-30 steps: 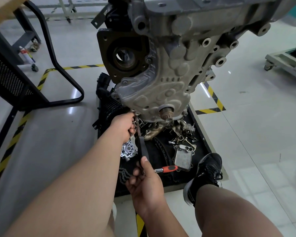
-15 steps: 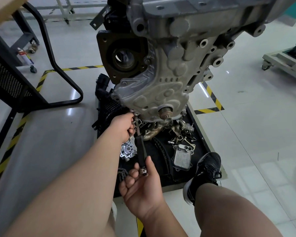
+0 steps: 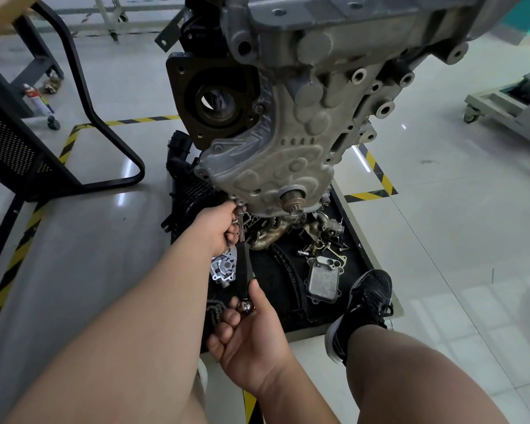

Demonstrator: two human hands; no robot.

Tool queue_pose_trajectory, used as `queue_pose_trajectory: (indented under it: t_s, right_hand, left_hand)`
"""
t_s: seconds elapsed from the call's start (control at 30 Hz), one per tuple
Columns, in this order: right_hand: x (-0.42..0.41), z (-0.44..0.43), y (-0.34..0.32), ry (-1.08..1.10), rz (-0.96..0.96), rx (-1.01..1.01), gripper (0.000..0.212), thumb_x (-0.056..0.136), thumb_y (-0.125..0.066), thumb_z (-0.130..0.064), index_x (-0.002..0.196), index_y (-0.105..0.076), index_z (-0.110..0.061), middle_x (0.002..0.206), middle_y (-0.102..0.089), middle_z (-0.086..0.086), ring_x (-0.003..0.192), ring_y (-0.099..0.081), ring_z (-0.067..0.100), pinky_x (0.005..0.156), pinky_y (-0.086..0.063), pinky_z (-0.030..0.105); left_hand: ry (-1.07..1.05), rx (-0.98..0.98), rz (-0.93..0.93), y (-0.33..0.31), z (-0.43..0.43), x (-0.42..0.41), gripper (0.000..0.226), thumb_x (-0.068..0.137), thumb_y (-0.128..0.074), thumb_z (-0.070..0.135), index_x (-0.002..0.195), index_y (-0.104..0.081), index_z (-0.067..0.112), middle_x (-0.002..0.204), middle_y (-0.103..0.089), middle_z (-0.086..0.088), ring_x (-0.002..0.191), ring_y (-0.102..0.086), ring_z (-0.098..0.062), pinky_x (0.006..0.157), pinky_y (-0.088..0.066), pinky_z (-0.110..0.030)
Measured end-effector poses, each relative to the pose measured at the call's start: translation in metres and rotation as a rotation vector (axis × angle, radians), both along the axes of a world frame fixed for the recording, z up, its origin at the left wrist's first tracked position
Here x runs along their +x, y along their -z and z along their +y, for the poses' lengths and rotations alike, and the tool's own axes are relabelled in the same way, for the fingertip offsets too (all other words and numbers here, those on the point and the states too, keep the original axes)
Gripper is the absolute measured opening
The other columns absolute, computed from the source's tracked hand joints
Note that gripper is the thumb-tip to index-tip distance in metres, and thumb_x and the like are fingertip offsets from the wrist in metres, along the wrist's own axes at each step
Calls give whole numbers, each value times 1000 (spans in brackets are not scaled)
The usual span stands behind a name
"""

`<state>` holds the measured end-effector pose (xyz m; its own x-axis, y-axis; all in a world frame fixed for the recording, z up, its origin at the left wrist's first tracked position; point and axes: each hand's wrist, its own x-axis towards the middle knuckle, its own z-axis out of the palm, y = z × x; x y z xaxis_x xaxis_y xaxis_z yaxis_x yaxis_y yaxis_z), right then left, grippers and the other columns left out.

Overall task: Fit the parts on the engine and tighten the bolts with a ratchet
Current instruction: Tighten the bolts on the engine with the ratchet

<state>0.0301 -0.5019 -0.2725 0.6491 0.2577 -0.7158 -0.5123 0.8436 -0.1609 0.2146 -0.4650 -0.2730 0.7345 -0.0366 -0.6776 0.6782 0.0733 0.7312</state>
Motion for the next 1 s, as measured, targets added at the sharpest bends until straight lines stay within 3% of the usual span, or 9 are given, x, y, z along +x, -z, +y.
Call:
queue_pose_trajectory:
  t_s: [0.33,0.47,0.7,0.8,0.87,0.93,0.97,1.0]
  right_hand:
    - [0,-3,-3,42,18,42,42,79,-61,-58,66,-53,-19,52,-38,-4,40,-37,13,50,-41,22]
    - [-1,-3,0,4,3,-80,42,81,-59,-59,74,-53,-18,53,-41,-3,40,-39,13,47,-43,22]
    - [-1,-7,9,15,-75,-385,39,95,-54,-46,97,-59,-8,55,-52,0,41,-42,14,47,-40,23]
    - [-4,-7,8,-20,-135,-492,38,98,-51,-43,94,-60,-7,57,-55,2,42,-45,16,48,-41,24]
    - [-7,-6,8,-44,-190,-632,32,98,-51,-39,86,-57,-10,59,-58,3,44,-48,16,48,-42,24]
    - [-11,-6,7,-34,-272,-775,10,98,-54,-31,98,-56,-21,61,-60,0,46,-51,16,48,-44,26]
    - [-12,-7,5,-23,-303,-830,8,98,-54,-27,104,-54,-32,62,-60,-2,48,-52,15,48,-46,24]
    - [-13,-7,4,-18,-327,-885,21,97,-55,-23,106,-49,-42,64,-61,-4,50,-52,13,49,-47,24]
  left_hand:
    - [35,-26,-106,1,4,-1,22,97,-53,20,77,-60,17,50,-35,11,34,-26,-1,34,-18,-13]
    - [8,-30,-87,2,-1,-2,24,99,-51,19,76,-58,16,57,-32,8,32,-25,0,33,-18,-12]
    - [-45,-60,-64,4,-3,-2,26,99,-51,18,74,-59,15,38,-33,13,29,-24,-1,32,-19,-12]
    - [-59,-68,-66,4,-3,-2,26,98,-51,18,74,-60,14,37,-33,13,29,-24,-2,31,-19,-13]
    - [-69,-68,-65,4,-3,-2,25,97,-52,17,74,-60,14,38,-34,13,29,-25,-2,31,-19,-13]
    - [-70,-54,-66,4,-3,-2,25,97,-53,18,74,-60,14,38,-33,12,29,-25,-2,32,-20,-13]
    - [-67,-48,-68,3,-3,-3,26,98,-53,18,74,-60,14,37,-33,12,28,-25,-1,32,-20,-13]
    - [-66,-44,-66,3,-4,-3,26,98,-53,18,73,-60,14,37,-33,13,28,-25,-1,32,-19,-12]
